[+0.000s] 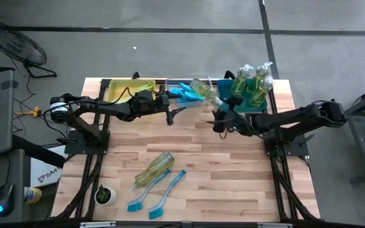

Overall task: Pick & Place Kitchen Sink Supplies
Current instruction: Put the dish soap into the blue bin

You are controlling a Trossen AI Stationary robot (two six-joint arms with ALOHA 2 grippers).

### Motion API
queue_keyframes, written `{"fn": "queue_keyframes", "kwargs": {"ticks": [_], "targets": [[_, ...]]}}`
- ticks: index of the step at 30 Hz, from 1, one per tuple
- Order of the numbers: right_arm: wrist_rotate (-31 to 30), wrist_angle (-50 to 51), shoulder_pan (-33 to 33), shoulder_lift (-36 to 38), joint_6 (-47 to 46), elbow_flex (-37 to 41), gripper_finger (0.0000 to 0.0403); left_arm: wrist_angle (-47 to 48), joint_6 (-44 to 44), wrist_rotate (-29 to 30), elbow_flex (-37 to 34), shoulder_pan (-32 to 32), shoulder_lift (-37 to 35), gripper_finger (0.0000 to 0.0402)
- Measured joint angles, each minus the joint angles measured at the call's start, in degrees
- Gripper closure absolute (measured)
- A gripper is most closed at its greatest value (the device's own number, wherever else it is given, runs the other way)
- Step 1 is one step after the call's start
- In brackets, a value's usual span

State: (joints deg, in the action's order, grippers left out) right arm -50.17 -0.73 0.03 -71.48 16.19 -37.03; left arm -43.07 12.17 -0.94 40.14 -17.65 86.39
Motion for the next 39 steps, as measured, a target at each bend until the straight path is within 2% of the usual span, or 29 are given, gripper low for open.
{"fn": "queue_keyframes", "kwargs": {"ticks": [7, 10, 19, 23, 27, 32, 36, 39], "targets": [[4.97, 10.02, -6.23, -3.47, -4.32, -9.10, 0.0048, 2.62, -0.41, 0.05, 0.00, 0.02, 0.00, 0.0134], [7.62, 19.34, -9.24, -5.63, -8.32, -16.01, 0.0035, 3.13, 0.94, 0.39, 0.00, 0.00, 0.00, 0.0134], [21.11, 57.44, -16.37, -21.14, -16.09, -48.22, 0.0029, 7.64, 3.11, 4.00, 0.00, 0.01, 0.00, 0.0133], [25.30, 68.45, -18.00, -29.12, -15.96, -62.08, 0.0029, 10.97, 3.05, 4.10, 0.00, 0.00, 0.00, 0.0133], [28.73, 75.20, -18.84, -35.48, -17.02, -72.62, 0.0029, 12.99, 2.73, 4.10, 0.00, 0.00, 0.00, 0.0133], [30.32, 80.42, -19.12, -39.60, -18.97, -78.87, 0.0029, 13.80, 2.56, 4.08, 0.00, 0.02, 0.00, 0.0133], [35.08, 81.79, -20.91, -40.80, -21.15, -79.05, 0.0029, 14.12, 2.06, 4.05, -0.02, 0.02, 0.00, 0.0133], [35.22, 84.29, -22.80, -42.36, -22.15, -79.05, 0.0029, 14.15, 1.50, 4.03, -0.02, 0.02, 0.00, 0.0133]]}}
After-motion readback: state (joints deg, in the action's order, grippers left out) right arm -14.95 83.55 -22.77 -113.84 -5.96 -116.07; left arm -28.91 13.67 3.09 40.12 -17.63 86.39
